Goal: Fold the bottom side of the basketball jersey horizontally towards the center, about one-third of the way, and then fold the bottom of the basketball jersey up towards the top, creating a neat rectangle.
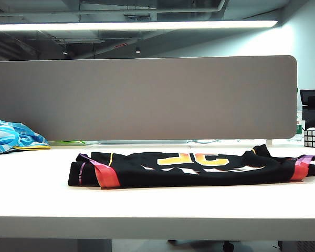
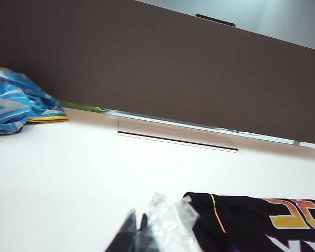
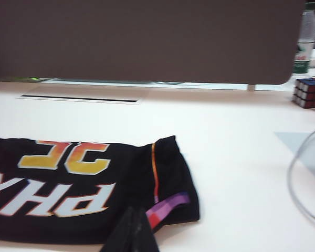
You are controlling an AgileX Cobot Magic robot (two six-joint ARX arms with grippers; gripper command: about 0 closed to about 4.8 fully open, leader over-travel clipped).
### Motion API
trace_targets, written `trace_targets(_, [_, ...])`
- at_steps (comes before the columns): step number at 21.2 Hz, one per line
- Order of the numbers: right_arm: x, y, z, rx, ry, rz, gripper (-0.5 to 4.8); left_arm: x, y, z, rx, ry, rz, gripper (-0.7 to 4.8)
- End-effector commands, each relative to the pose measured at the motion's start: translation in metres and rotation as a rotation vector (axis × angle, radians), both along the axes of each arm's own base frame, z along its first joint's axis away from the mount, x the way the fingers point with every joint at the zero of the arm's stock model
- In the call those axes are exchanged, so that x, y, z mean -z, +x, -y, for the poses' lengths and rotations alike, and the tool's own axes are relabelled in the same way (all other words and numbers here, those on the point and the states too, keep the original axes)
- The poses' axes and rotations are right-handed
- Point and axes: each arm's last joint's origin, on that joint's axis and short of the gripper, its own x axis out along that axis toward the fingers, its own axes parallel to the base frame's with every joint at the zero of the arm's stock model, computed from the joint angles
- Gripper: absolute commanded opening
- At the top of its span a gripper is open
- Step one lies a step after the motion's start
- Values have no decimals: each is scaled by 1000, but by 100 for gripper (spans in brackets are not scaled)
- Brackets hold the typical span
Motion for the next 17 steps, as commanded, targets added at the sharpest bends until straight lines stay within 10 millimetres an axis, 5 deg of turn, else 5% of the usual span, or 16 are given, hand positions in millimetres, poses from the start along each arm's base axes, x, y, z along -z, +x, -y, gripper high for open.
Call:
trace_targets(1, [1,0,-1,-19,5,-1,-2,1,2,8,22,-11,-9,-6])
trace_targets(13, [2,0,0,-16,6,-13,-2,4,3,24,73,59,-29,-6])
trace_targets(17, [-1,0,2,54,5,11,-2,5,4,21,-47,49,-40,-6])
